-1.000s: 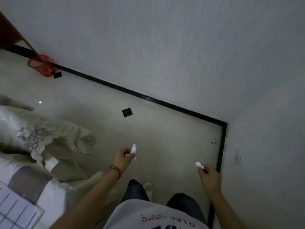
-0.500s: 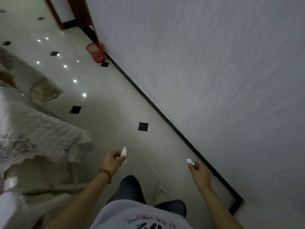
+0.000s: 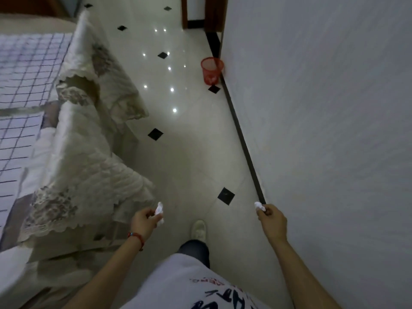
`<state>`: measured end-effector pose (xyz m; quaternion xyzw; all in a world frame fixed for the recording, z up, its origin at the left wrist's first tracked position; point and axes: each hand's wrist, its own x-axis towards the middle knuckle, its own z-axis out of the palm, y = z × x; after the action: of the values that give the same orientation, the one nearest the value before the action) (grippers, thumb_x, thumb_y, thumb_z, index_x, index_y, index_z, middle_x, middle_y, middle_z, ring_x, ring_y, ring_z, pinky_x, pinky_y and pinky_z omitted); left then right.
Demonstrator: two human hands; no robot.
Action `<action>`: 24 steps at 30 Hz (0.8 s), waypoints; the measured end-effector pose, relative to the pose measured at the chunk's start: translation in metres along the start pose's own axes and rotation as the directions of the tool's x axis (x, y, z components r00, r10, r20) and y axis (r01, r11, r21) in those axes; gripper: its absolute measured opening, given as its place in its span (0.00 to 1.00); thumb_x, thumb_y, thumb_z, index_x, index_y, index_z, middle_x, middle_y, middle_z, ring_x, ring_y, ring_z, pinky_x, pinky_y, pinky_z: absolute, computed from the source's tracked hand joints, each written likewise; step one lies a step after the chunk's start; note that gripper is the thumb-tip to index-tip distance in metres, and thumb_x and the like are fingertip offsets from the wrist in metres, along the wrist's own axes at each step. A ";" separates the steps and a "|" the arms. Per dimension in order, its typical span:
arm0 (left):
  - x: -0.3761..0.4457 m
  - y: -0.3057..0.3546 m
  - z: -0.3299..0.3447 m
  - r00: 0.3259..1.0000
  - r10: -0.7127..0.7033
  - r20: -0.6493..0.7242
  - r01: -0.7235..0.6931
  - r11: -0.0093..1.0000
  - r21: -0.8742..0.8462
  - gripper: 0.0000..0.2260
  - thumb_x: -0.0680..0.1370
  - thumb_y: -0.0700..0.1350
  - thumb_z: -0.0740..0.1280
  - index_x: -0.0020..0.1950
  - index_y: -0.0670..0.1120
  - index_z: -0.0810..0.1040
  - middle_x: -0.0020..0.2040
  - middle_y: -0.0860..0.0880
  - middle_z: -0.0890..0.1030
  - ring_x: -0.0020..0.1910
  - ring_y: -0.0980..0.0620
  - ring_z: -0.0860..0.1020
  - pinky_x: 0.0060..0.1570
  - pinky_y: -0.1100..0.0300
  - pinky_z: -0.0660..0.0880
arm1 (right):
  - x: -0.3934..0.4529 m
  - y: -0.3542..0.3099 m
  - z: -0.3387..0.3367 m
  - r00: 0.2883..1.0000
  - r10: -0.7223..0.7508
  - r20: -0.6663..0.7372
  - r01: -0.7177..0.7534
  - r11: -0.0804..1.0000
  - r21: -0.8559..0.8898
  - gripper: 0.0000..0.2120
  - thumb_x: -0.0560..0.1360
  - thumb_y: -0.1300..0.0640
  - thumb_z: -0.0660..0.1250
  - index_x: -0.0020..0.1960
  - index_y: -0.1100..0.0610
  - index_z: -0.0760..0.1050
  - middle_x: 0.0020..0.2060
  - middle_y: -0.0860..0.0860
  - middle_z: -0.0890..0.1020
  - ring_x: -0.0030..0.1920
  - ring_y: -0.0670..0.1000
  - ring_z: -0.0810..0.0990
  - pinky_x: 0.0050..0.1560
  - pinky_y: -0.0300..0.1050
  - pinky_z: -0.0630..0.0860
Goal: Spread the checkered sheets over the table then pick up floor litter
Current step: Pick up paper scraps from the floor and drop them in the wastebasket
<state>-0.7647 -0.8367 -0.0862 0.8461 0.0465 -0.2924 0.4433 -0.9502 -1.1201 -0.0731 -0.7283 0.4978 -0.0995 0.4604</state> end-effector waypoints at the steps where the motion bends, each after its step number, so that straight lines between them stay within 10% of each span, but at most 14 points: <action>1: 0.016 0.010 0.003 1.000 -0.009 0.009 0.009 1.000 -0.003 0.11 0.72 0.38 0.69 0.30 0.47 0.77 0.25 0.50 0.78 0.30 0.49 0.74 0.37 0.58 0.72 | 0.016 -0.009 0.004 1.000 -0.006 0.000 0.006 1.000 -0.001 0.17 0.75 0.51 0.66 0.33 0.63 0.72 0.30 0.57 0.76 0.32 0.51 0.71 0.29 0.31 0.65; 24: 0.367 0.310 0.013 0.993 0.024 -0.118 -0.032 0.998 -0.060 0.15 0.73 0.41 0.70 0.26 0.49 0.75 0.20 0.54 0.77 0.25 0.55 0.74 0.29 0.63 0.70 | 0.411 -0.223 0.119 0.984 0.041 0.173 -0.032 0.998 -0.057 0.15 0.75 0.53 0.66 0.35 0.63 0.75 0.33 0.60 0.80 0.32 0.52 0.72 0.32 0.39 0.66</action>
<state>-0.3633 -1.0995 -0.0640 0.8483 0.0696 -0.2345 0.4697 -0.5386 -1.3698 -0.0964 -0.7371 0.4715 -0.0134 0.4840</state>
